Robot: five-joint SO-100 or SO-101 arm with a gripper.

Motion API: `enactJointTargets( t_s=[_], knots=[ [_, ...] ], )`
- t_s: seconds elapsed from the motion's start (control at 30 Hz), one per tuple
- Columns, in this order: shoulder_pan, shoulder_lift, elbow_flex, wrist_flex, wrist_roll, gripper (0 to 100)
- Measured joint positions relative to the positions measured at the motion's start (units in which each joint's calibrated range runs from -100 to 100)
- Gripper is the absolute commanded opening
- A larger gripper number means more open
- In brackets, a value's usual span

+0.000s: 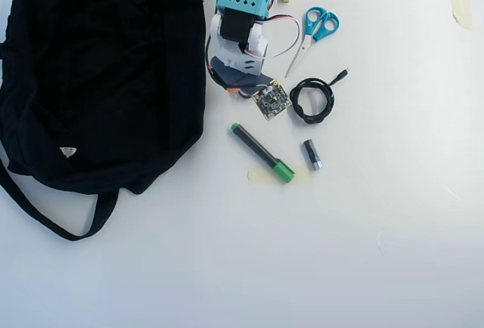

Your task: Put the bike light into the black bag

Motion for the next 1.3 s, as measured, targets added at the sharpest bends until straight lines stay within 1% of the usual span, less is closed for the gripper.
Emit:
enactJointTargets(
  t_s=[0.1,0.27,0.4,0.63,0.77,1.13,1.3],
  knots=[
    [0.00,0.08,0.00,0.00,0.00,6],
    [0.00,0.08,0.00,0.00,0.00,19],
    [0.00,0.08,0.00,0.00,0.00,28],
    [0.00,0.08,0.00,0.00,0.05,36],
    [0.00,0.08,0.00,0.00,0.05,39],
    [-0.96,0.08,0.63,0.00,0.10,39],
    [-1.47,0.08,1.89,0.00,1.12,39]
  ],
)
